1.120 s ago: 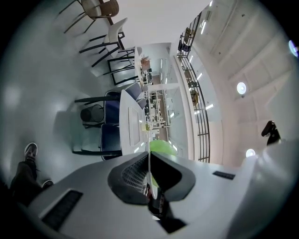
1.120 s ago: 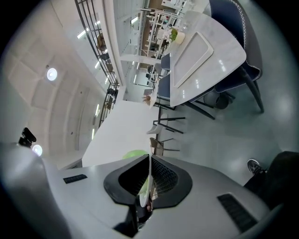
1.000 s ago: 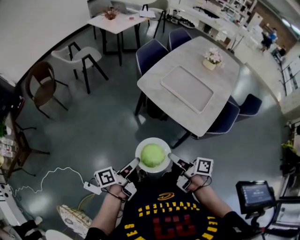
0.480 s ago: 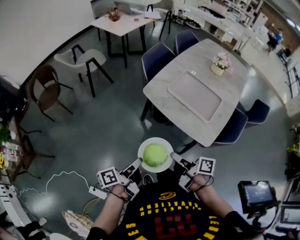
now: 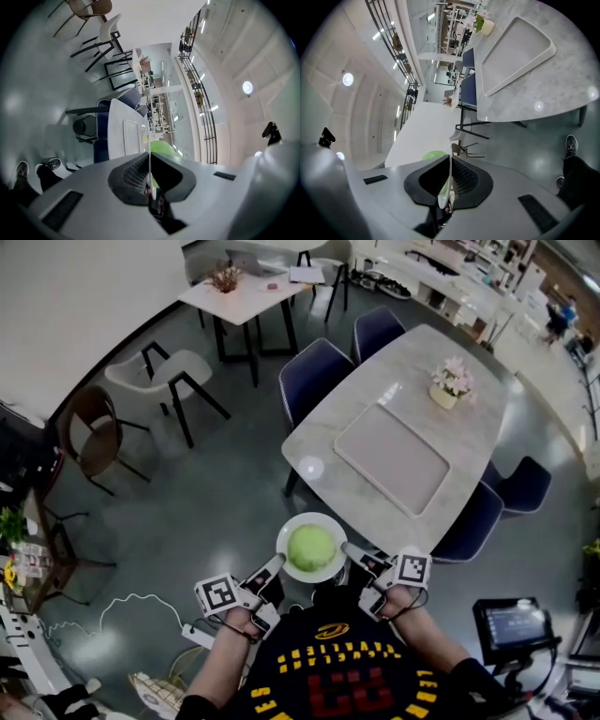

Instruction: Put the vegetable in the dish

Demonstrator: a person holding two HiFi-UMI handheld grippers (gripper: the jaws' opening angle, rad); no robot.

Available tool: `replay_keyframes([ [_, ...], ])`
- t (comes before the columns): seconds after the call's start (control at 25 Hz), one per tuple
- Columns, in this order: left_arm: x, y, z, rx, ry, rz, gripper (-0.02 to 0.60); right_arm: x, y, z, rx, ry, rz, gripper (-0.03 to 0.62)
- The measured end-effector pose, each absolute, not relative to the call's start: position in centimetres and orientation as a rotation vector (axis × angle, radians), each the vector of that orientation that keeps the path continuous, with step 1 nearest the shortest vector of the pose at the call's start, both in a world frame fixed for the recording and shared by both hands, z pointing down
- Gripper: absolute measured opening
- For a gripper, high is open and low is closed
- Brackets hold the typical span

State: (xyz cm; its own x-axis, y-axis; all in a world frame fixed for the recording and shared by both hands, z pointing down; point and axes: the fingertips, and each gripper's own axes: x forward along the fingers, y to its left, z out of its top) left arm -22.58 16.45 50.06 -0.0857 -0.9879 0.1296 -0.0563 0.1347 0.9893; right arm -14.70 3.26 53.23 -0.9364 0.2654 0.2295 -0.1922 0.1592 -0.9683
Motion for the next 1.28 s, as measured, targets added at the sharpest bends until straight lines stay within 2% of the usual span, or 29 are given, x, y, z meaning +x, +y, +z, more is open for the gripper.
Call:
replay_keyframes([
  [0.64, -25.6, 0.5, 49.9, 1.179, -1.311, -1.042, 0.012, -16.8, -11.9, 53.1, 0.009, -2.167, 1.874, 0.017],
  [1.28, -29.8, -14.6, 50.8, 1.374, -0.97, -0.68, 0.012, -16.4, -21.9, 54.2, 0.561, -2.267, 2.055, 0.018],
])
